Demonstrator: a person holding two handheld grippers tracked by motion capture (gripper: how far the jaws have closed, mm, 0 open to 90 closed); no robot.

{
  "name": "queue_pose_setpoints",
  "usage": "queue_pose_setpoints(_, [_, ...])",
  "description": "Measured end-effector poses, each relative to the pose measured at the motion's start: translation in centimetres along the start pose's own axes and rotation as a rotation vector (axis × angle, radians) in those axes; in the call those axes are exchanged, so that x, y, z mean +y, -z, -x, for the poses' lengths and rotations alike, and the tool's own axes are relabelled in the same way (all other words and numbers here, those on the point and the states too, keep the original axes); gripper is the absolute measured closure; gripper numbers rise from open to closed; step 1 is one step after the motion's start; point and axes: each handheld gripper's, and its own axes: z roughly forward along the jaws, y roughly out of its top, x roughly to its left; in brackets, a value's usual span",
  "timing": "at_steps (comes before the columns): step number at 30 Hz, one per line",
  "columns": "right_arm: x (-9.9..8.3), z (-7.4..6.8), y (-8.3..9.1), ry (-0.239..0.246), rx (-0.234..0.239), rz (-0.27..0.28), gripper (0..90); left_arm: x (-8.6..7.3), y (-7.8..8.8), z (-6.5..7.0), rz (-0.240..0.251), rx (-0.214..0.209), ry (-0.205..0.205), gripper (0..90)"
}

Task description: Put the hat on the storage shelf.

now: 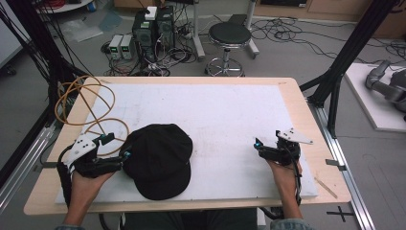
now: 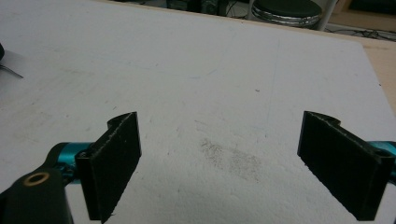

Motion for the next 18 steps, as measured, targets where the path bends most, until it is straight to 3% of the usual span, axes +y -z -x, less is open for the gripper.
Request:
queue_pose_setpoints(8, [0.0, -0.1, 0.0, -0.010, 0.007, -0.007, 13.2, 1.2, -1.3, 0.8, 0.000, -0.039, -0.004, 16.3])
queue_pose_setpoints(18, [0.0, 0.0, -0.1, -0.008, 0.008, -0.008, 13.1, 2.0, -4.4, 1.9, -0.056, -0.095, -0.020, 16.3])
